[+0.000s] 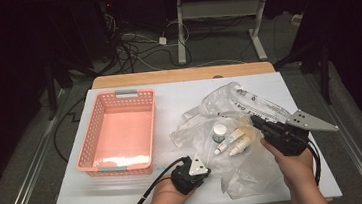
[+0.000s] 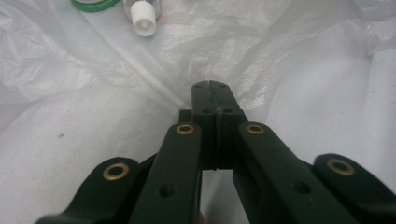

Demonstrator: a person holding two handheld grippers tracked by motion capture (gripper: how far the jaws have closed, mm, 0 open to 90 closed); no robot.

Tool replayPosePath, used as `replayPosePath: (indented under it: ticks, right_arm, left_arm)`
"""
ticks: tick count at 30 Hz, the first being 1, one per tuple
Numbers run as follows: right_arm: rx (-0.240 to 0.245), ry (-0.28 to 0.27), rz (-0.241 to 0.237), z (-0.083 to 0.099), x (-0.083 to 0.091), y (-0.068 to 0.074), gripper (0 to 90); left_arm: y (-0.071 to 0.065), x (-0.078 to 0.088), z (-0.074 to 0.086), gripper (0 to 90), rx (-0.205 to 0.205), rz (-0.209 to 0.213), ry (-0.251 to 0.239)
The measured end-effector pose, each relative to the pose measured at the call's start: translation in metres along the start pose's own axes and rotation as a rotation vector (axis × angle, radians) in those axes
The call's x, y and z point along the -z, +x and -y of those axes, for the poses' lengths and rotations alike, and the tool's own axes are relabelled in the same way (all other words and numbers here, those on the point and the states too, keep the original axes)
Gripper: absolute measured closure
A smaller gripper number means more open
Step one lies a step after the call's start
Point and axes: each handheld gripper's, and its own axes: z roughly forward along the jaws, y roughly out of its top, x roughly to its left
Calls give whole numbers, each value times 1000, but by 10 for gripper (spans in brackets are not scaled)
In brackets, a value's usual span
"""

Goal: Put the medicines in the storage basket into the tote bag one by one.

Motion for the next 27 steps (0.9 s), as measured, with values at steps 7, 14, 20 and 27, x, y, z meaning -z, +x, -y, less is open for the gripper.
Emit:
replayPosePath:
  ticks: [7,14,20,27]
  right_arm:
    - [-10,-4,7,0,1,-3,900]
    - [-10,-12,19,0,4,-4,900]
    - [-10,-6,23,3,7,-4,900]
    - [-1,-10,10,2,9,-1,900]
  left_arm:
    - [8,14,2,888,66,23,-124]
    - [13,26,0,887,91,1,-198]
    - [2,12,1,605,40,-17,-67]
    - [9,-6,-8,242,76,-13,61]
